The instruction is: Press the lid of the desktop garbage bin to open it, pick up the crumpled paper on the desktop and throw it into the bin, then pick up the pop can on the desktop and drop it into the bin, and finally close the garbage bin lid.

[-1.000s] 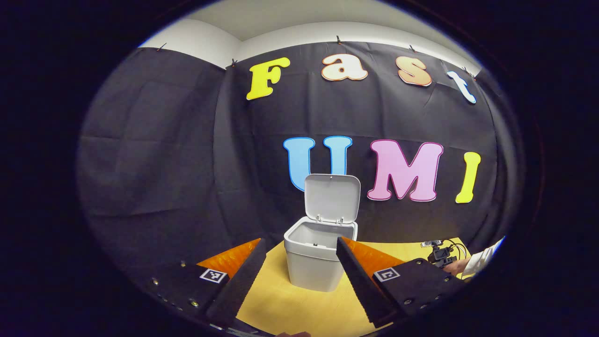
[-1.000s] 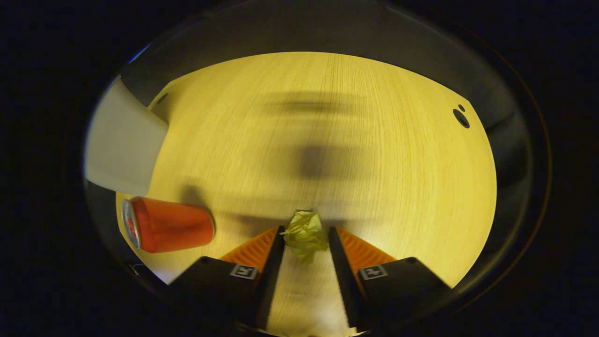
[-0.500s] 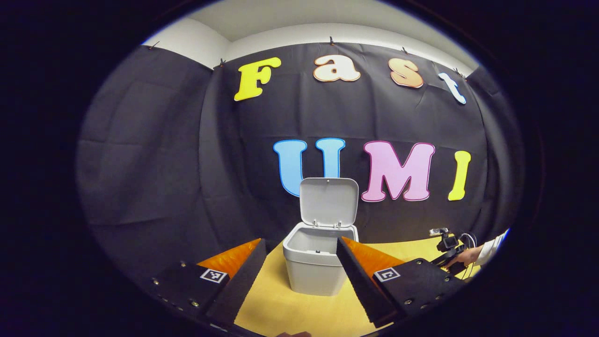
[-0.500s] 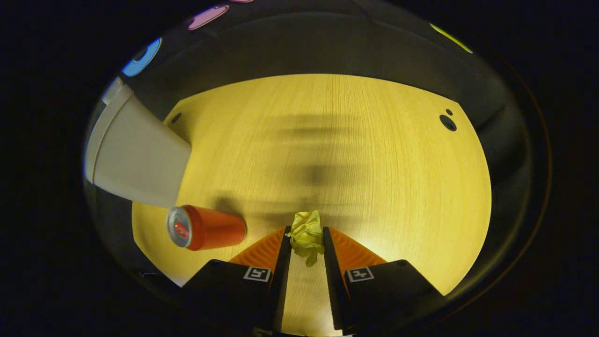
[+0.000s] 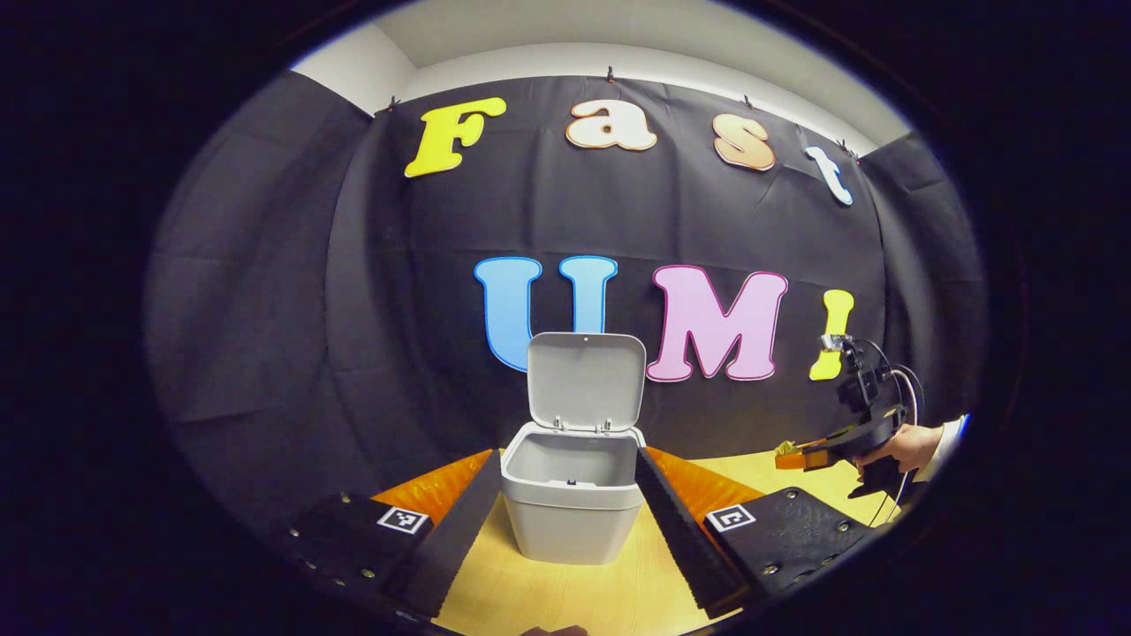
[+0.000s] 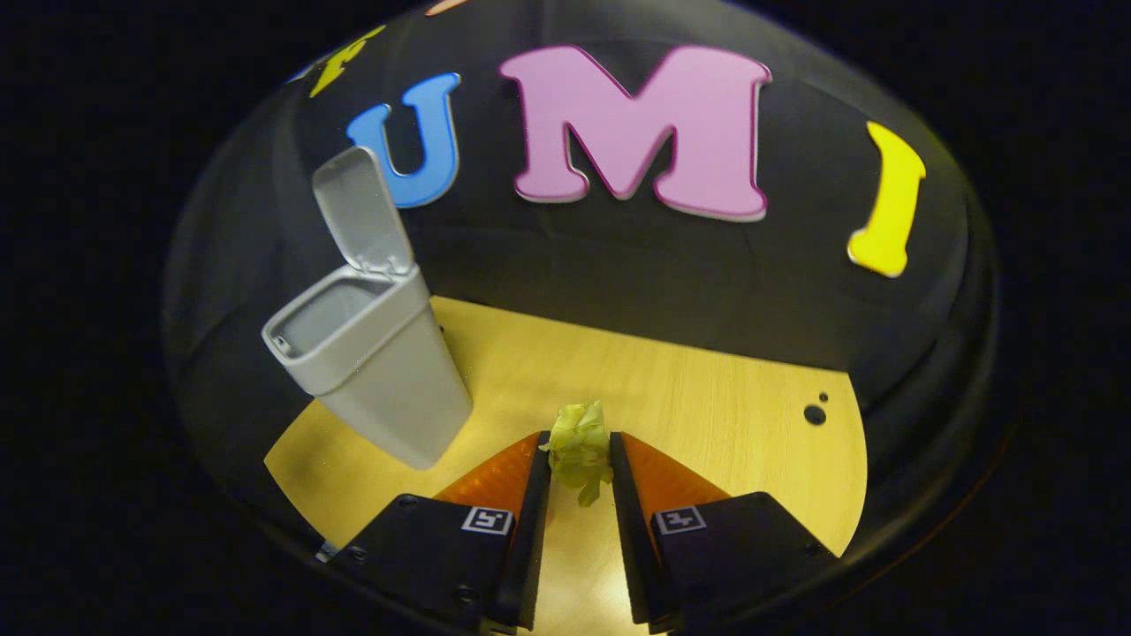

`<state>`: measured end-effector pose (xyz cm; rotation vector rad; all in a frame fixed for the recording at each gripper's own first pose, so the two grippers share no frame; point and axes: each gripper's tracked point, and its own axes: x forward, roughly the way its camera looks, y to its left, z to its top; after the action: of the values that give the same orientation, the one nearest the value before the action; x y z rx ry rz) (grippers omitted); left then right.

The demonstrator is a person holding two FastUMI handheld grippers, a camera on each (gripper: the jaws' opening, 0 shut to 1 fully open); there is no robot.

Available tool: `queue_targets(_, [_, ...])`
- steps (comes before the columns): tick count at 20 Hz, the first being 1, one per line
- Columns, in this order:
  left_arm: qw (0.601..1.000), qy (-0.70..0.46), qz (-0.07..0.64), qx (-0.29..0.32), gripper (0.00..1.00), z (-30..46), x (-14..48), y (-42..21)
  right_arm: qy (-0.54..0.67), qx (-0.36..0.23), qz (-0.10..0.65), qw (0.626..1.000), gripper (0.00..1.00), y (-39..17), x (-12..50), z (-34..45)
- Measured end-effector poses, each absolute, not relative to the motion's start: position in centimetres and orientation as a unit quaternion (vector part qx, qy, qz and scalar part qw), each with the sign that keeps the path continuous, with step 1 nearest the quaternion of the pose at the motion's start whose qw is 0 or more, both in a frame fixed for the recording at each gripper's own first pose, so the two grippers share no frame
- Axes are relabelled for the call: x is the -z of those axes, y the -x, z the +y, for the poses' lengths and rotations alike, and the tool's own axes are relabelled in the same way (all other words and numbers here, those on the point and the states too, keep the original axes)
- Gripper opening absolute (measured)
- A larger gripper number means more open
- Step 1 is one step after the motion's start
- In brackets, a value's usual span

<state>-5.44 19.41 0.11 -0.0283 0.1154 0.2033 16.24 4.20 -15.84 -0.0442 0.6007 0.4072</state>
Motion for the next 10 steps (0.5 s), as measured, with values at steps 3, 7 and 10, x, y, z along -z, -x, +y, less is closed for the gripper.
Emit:
queue_targets(3, [0.994, 0.007, 0.053, -0.096, 0.98, 20.1, -0.4, 5.8, 0.008, -0.239, 0.217, 0.946, 0.43, -16.1, 13.3, 3.5])
queue_targets(7, [0.994, 0.001, 0.048, -0.101, 0.98, 21.5, -0.5, 7.2, -0.013, -0.298, 0.137, 0.945, 0.43, -16.3, 14.3, 3.9])
queue_targets(10, [0.992, -0.008, 0.052, -0.113, 0.98, 22.8, -0.3, 8.6, -0.016, -0.332, 0.126, 0.935, 0.43, -16.6, 15.0, 4.1])
